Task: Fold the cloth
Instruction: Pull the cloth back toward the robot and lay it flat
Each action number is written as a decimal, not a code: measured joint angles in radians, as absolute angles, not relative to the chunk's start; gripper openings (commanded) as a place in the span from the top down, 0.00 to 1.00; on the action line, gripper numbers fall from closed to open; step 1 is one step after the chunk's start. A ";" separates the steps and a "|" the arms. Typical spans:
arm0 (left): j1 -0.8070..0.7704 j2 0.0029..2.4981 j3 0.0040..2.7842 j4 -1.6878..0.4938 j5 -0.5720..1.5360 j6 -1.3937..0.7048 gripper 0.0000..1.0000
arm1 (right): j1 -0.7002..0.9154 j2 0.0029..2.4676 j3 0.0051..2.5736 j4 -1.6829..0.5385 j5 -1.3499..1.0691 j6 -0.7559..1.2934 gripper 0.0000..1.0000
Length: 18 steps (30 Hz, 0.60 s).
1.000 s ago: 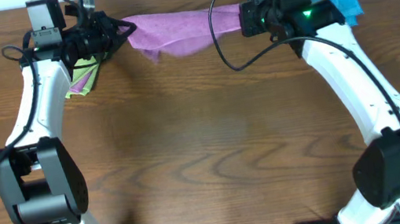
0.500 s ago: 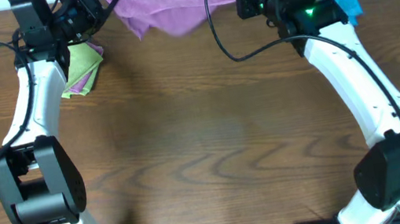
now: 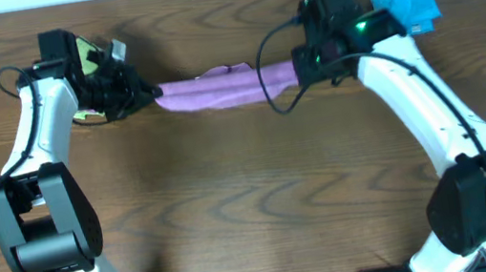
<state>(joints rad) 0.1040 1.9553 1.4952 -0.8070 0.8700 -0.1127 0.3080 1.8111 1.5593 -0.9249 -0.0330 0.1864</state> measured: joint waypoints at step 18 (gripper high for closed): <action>0.113 1.955 1.149 -0.815 0.830 0.056 0.94 | 0.374 1.738 1.173 -0.973 -0.022 0.313 0.99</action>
<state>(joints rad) 0.1131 1.9553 1.1488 -0.8146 0.8299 0.0555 0.3737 1.7378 1.1732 -0.9726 -0.0216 0.3130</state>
